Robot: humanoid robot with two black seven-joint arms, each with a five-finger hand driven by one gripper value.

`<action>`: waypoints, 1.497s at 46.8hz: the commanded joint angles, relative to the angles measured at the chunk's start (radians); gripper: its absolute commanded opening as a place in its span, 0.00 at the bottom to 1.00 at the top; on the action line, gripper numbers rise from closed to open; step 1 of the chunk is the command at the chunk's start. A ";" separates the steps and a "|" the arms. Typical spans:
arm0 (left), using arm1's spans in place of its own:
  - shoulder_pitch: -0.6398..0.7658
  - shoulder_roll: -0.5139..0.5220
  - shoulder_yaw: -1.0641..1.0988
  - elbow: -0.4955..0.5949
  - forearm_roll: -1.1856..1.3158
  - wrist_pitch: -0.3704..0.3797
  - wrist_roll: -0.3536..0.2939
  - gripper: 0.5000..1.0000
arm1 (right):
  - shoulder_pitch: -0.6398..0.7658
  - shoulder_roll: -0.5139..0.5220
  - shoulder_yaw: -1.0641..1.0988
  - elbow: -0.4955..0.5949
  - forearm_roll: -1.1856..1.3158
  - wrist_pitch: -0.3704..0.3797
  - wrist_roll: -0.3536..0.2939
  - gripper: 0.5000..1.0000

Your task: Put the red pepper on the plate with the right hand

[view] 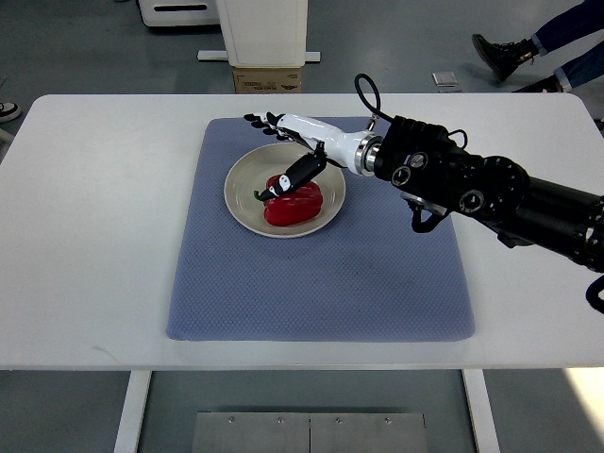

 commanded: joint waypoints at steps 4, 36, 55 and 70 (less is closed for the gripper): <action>0.000 0.000 0.000 0.000 0.000 0.000 0.000 1.00 | -0.061 -0.033 0.139 -0.002 0.000 0.000 -0.016 1.00; 0.000 0.000 0.000 0.000 0.000 0.000 0.000 1.00 | -0.246 -0.060 0.655 -0.063 0.000 -0.013 -0.031 1.00; 0.000 0.000 0.000 0.000 0.000 -0.001 0.000 1.00 | -0.306 -0.111 0.715 -0.069 0.003 -0.011 -0.031 1.00; 0.000 0.000 0.000 0.000 0.001 0.000 0.000 1.00 | -0.352 -0.070 0.896 -0.071 0.073 0.001 -0.028 1.00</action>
